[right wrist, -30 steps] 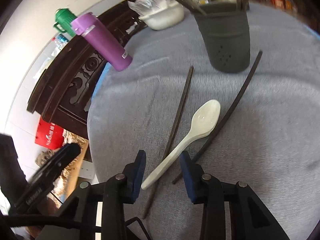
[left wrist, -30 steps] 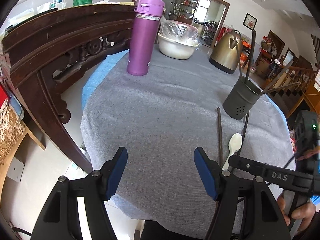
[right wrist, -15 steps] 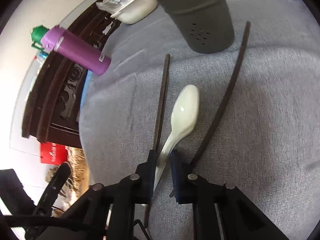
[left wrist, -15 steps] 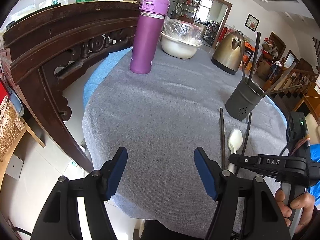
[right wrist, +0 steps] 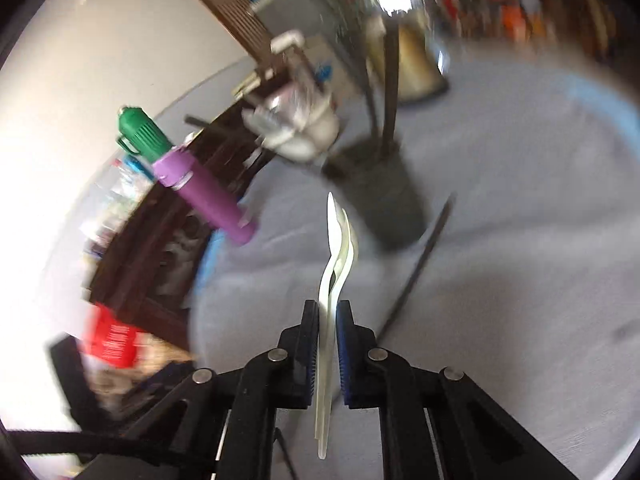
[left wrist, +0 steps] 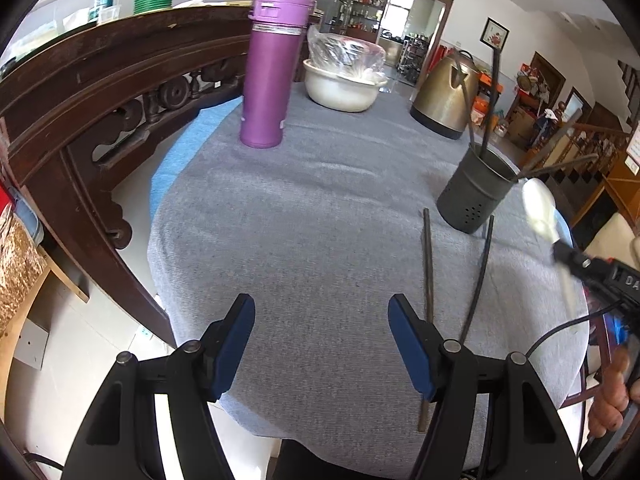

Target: Organize utensils

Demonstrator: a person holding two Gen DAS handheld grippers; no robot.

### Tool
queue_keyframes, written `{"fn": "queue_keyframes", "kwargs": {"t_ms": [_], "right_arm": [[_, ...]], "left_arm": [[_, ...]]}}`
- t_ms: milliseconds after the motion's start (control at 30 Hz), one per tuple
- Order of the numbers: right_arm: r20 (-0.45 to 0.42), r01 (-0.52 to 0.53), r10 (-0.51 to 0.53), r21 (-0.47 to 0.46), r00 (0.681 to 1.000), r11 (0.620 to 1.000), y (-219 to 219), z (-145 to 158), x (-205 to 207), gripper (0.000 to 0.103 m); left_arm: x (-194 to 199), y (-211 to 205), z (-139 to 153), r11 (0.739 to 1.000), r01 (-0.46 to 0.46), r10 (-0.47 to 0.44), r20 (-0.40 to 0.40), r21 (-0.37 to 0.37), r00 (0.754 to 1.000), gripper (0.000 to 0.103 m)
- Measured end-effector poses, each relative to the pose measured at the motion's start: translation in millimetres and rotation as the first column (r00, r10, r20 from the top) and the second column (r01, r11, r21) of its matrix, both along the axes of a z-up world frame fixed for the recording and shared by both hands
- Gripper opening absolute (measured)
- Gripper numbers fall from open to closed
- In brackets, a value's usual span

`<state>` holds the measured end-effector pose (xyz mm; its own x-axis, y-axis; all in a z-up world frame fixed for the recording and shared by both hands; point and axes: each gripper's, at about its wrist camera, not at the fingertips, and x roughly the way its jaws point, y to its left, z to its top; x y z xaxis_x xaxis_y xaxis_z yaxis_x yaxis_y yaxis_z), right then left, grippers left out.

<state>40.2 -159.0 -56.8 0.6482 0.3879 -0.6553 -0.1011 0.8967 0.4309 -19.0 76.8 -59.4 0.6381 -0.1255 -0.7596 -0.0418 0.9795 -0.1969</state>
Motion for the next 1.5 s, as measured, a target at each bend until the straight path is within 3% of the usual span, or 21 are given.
{"fn": "queue_keyframes", "kwargs": {"t_ms": [33, 167, 333, 433, 533, 600, 700, 767, 900, 1100, 1367, 1500], "right_arm": [[0.046, -0.005, 0.008, -0.057, 0.999, 0.998, 3, 9, -6, 0.013], [0.161, -0.067, 0.085, -0.111, 0.983, 0.992, 11, 34, -25, 0.015], [0.229, -0.043, 0.064, -0.095, 0.971, 0.995, -10, 47, -34, 0.018], [0.169, 0.011, -0.002, -0.056, 0.986, 0.998, -29, 33, -23, 0.018], [0.055, 0.058, -0.057, -0.007, 0.997, 0.998, -53, 9, -12, 0.018], [-0.069, 0.059, -0.059, 0.002, 0.996, 0.998, -60, -15, -2, 0.019], [-0.167, 0.041, -0.034, 0.039, 0.985, 0.998, -62, -38, 7, 0.02], [-0.191, 0.017, -0.009, 0.041, 0.982, 0.999, -56, -47, 13, 0.02], [-0.228, -0.007, 0.018, 0.049, 0.974, 0.999, -49, -61, 28, 0.035], [-0.272, -0.012, 0.025, 0.051, 0.962, 0.999, -39, -87, 51, 0.035], [-0.213, -0.074, 0.061, -0.055, 0.975, 0.996, -25, -84, 57, 0.031], [-0.207, -0.047, 0.031, -0.073, 0.978, 0.996, -38, -84, 49, 0.031]], "left_arm": [[1, -3, 0, 1.0, 0.005, -0.005, -0.002, 0.003, 1.0, 0.07], [4, -14, 1, 0.999, 0.028, -0.028, -0.006, 0.018, 1.0, 0.07], [7, -29, 4, 0.997, 0.059, -0.058, -0.009, 0.045, 0.998, 0.07], [8, -38, 6, 0.996, 0.075, -0.075, -0.011, 0.058, 0.997, 0.07], [9, -50, 8, 0.992, 0.103, -0.102, -0.01, 0.078, 0.995, 0.07], [11, -57, 8, 0.99, 0.119, -0.118, -0.016, 0.081, 0.993, 0.07], [12, -69, 7, 0.986, 0.143, -0.141, -0.028, 0.082, 0.99, 0.07], [11, -75, 7, 0.984, 0.154, -0.152, -0.03, 0.09, 0.988, 0.07], [8, -81, 9, 0.981, 0.16, -0.158, -0.025, 0.109, 0.987, 0.07], [6, -70, 9, 0.986, 0.127, -0.124, -0.034, 0.109, 0.992, 0.07], [4, -74, 12, 0.983, 0.132, -0.129, -0.032, 0.13, 0.991, 0.07], [5, -83, 15, 0.979, 0.154, -0.151, -0.03, 0.137, 0.988, 0.07]]}}
